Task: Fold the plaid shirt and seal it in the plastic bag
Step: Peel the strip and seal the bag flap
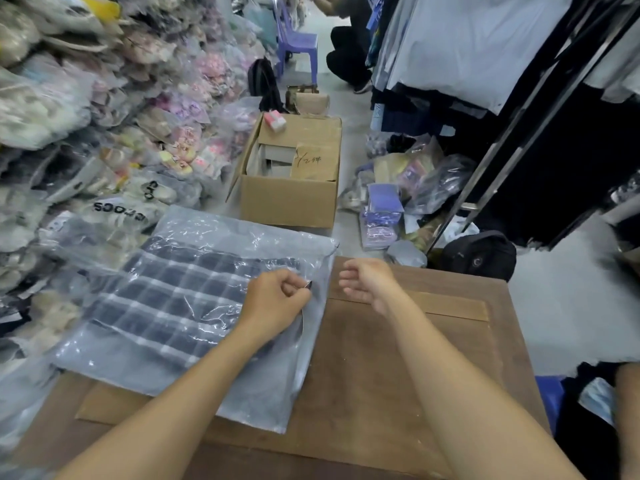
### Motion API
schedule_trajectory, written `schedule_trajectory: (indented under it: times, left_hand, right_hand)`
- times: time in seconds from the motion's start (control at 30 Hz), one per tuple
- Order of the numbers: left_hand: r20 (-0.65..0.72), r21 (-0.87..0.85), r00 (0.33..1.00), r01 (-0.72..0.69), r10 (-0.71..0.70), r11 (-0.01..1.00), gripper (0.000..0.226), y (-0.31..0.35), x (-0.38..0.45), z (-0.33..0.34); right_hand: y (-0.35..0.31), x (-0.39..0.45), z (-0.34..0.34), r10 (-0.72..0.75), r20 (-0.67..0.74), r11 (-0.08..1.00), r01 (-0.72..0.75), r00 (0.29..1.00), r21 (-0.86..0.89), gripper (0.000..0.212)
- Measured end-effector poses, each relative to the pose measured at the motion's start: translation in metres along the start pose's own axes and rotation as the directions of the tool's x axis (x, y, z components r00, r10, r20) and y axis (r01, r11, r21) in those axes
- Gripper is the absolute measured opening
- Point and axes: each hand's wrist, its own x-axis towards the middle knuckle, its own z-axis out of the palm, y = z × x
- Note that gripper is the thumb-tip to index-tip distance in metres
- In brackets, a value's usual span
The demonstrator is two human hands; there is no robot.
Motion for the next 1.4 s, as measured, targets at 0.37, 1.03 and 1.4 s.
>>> schedule_trajectory:
  times: [0.37,1.03,1.4]
  left_hand:
    - [0.24,0.08,0.967,-0.105,0.083,0.991,0.011,0.022,-0.022,0.042]
    - [0.419,0.224,0.855,-0.422,0.304,0.878,0.023,0.058,0.114,0.071]
    - [0.275,0.118,0.912,-0.347,0.305,0.931,0.018,0.072,0.095,0.071]
  right_hand:
    - [0.007,0.007,-0.02,-0.11,-0.136,0.992,0.117,0.985,0.045,0.016]
    - [0.001,0.002,-0.038,-0.354,-0.081,0.894,0.311,0.932,-0.321,0.016]
    - [0.007,-0.052,-0.049,0.052,0.205,0.871,0.057,0.977,-0.488,0.007]
